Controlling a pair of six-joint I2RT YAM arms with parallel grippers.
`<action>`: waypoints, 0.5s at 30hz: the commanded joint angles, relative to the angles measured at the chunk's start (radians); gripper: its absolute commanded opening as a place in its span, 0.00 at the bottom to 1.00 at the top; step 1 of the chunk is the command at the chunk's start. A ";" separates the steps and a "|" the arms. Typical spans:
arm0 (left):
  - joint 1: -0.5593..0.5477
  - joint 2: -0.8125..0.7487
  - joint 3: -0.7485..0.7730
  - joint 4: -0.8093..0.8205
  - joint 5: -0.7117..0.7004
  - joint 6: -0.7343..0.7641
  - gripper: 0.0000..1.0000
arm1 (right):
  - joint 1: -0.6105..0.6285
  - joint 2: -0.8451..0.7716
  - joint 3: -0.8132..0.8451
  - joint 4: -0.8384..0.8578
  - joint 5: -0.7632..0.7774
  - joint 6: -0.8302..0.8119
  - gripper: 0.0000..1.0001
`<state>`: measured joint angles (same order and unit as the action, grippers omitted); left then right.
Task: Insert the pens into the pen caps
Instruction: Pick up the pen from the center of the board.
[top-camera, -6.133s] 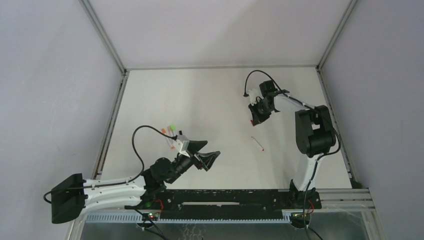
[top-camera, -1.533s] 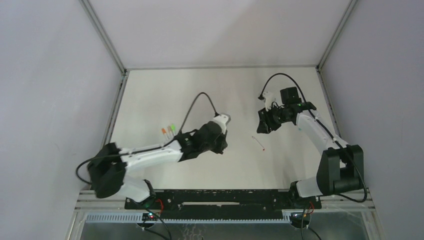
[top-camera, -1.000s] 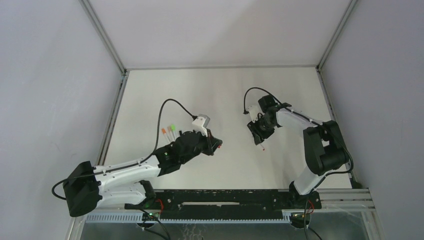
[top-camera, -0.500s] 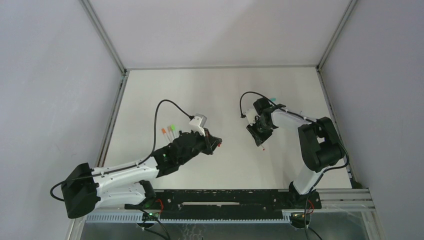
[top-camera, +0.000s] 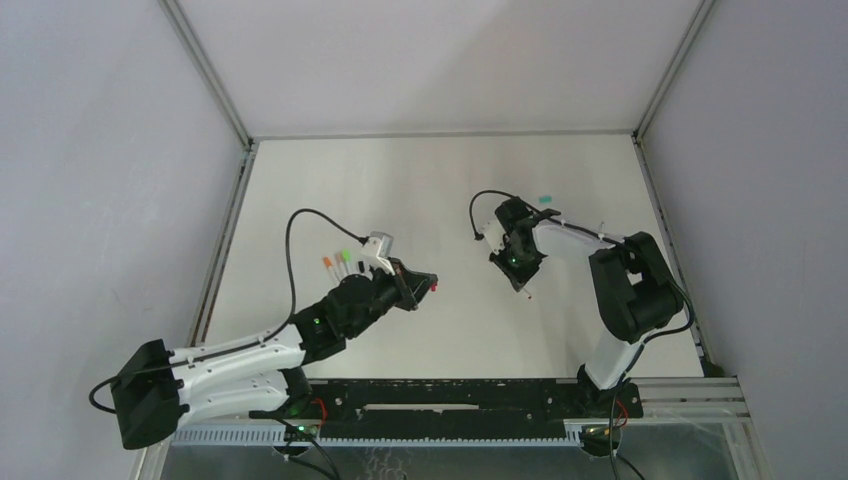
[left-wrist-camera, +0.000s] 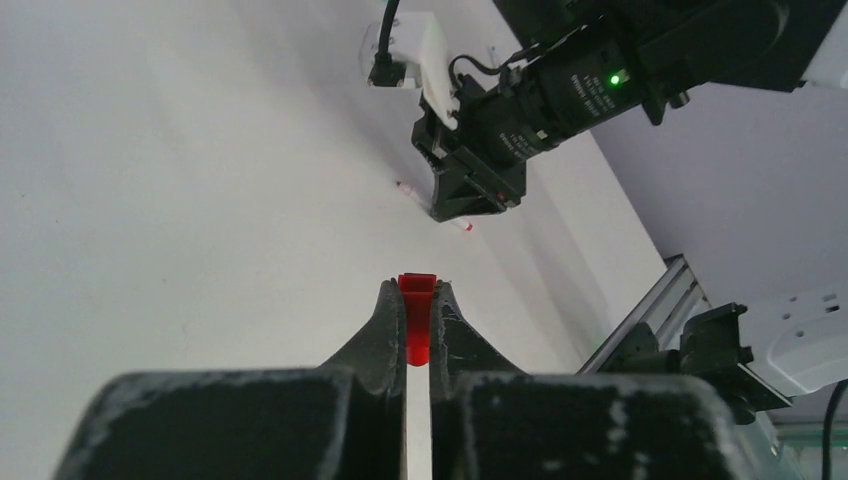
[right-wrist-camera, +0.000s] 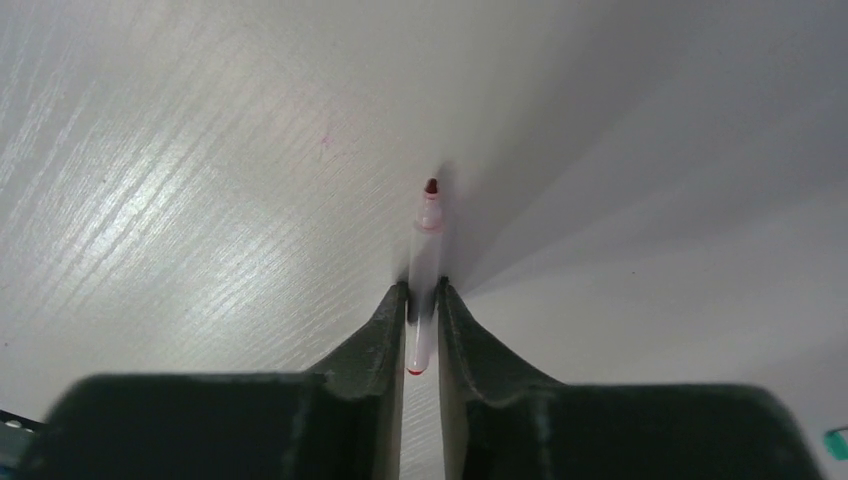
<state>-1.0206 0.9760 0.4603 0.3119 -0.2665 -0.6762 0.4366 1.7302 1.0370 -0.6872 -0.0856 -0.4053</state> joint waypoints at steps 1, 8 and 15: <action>0.004 -0.043 -0.036 0.086 -0.035 -0.044 0.00 | 0.021 0.055 -0.017 0.003 0.008 0.005 0.16; 0.005 -0.056 -0.107 0.279 -0.010 -0.100 0.00 | -0.039 -0.057 0.011 -0.030 -0.173 0.013 0.00; 0.010 -0.031 -0.151 0.621 0.043 -0.069 0.00 | -0.136 -0.320 0.014 -0.021 -0.543 -0.010 0.00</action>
<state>-1.0180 0.9367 0.3321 0.6544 -0.2588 -0.7601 0.3443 1.5852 1.0393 -0.7170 -0.3576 -0.4057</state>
